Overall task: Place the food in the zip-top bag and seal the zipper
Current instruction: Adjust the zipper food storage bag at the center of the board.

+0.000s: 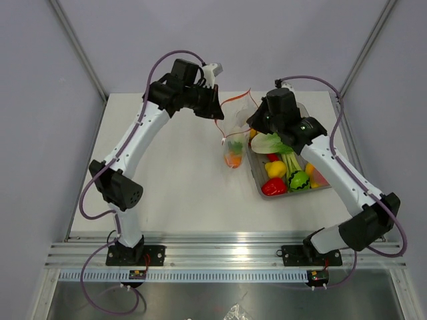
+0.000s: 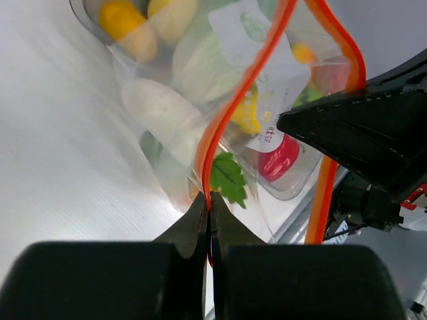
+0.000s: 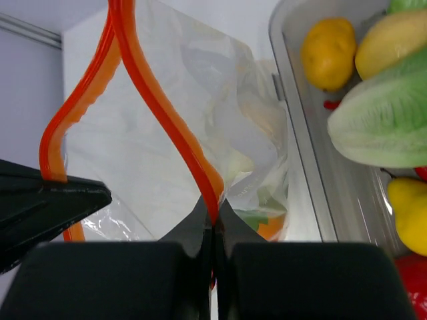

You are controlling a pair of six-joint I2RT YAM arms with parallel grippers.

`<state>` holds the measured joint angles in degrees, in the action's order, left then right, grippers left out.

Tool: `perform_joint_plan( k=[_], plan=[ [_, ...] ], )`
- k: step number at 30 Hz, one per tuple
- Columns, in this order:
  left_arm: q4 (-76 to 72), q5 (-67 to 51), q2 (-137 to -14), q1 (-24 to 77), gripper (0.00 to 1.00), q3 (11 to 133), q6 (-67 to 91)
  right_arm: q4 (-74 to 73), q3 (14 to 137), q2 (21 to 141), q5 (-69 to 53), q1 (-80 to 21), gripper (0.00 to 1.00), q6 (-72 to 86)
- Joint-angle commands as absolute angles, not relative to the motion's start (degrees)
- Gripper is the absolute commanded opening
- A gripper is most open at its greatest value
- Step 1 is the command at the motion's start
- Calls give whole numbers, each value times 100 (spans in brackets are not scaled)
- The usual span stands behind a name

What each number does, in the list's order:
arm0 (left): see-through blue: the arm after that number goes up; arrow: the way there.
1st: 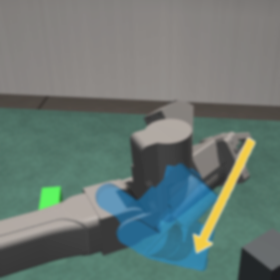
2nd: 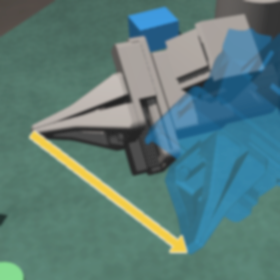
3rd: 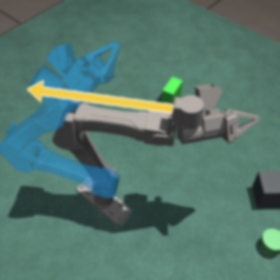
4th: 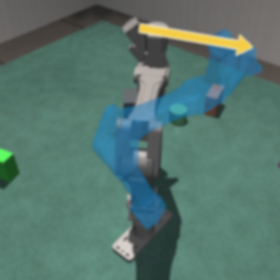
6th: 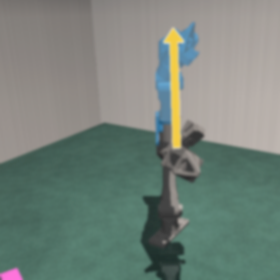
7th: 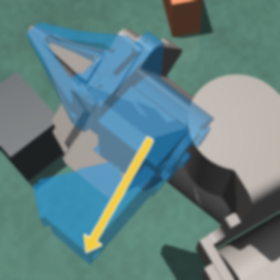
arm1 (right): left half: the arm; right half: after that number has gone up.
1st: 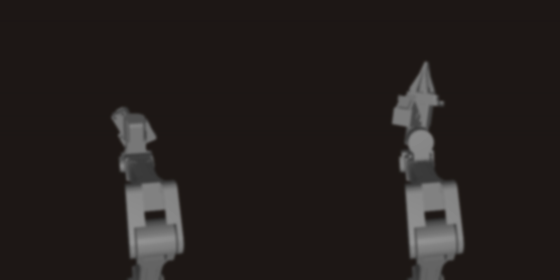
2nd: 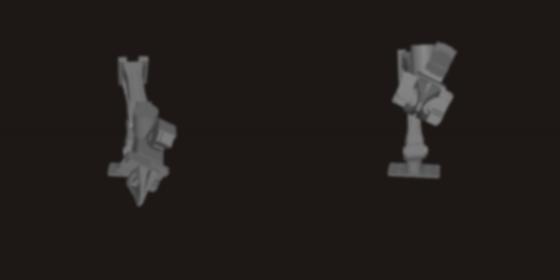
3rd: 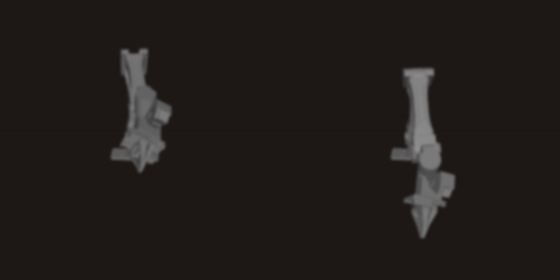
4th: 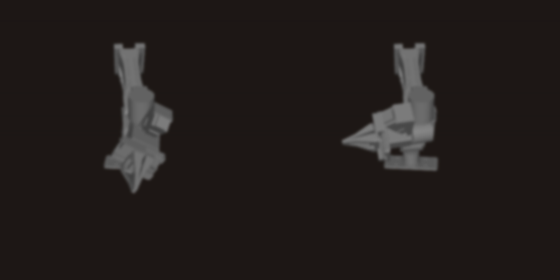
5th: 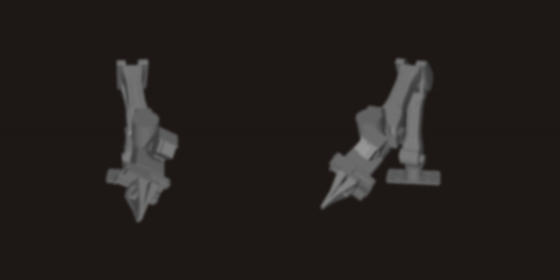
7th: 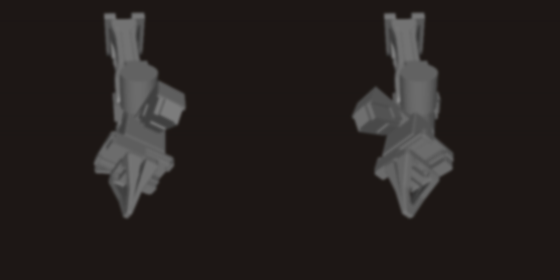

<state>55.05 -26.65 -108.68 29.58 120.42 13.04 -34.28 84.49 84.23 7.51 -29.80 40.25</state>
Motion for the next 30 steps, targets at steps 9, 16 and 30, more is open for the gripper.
perform_joint_plan(
  k=[9,16,30],
  plan=[
    [5124,-2321,-10407,2830,0,10784,1204,-3173,7576,8895,694,-2997,0,3928],
    [5291,-2214,-10037,2681,0,11127,1151,-2857,7699,8341,597,-2997,0,3876],
    [5396,-2092,-9589,2663,0,11267,1178,-2452,7971,9052,-254,-3014,0,3955]
  ],
)
